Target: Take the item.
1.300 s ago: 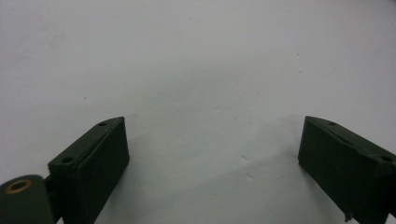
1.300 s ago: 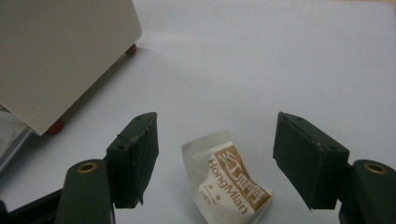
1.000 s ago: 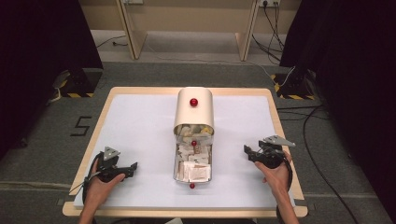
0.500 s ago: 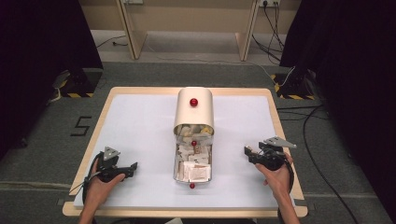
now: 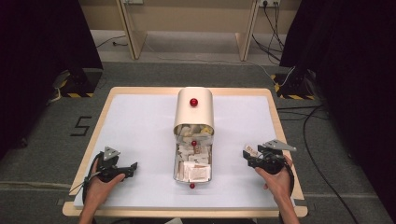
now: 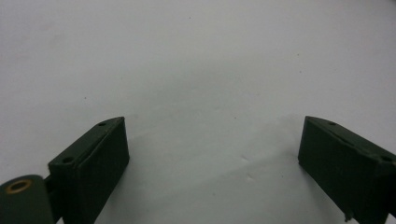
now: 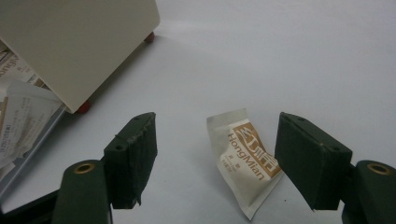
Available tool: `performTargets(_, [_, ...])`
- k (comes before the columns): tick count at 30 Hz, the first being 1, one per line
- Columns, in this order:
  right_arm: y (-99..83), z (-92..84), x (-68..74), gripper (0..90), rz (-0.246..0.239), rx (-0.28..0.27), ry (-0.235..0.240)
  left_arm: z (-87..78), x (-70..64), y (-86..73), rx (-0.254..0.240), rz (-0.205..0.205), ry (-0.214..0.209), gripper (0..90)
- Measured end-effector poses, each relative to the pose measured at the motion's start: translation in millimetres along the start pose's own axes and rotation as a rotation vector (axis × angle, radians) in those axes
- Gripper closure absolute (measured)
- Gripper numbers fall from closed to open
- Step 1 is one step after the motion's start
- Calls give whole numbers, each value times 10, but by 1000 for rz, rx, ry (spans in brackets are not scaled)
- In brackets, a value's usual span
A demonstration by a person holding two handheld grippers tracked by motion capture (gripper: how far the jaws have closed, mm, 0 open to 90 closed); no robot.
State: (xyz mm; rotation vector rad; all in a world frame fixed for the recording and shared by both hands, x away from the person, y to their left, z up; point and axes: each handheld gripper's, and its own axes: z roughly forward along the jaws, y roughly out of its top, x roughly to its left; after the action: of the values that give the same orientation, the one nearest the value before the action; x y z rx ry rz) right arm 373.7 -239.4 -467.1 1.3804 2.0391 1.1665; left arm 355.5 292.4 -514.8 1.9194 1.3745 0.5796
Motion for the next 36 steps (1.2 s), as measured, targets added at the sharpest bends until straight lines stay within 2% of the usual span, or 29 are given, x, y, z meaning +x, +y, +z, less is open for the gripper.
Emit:
performTargets(21, [-151, -193, 161, 295, -17, -1, 31, -1, 1, 0, -1, 0, 0, 79])
performTargets(34, [-246, -265, 209, 292, -30, 12, 42, -1, 1, 0, 0, 0, 0, 79])
performTargets(36, [-257, -269, 215, 290, -45, 17, 35, -1, 0, 0, 0, 0, 0, 79])
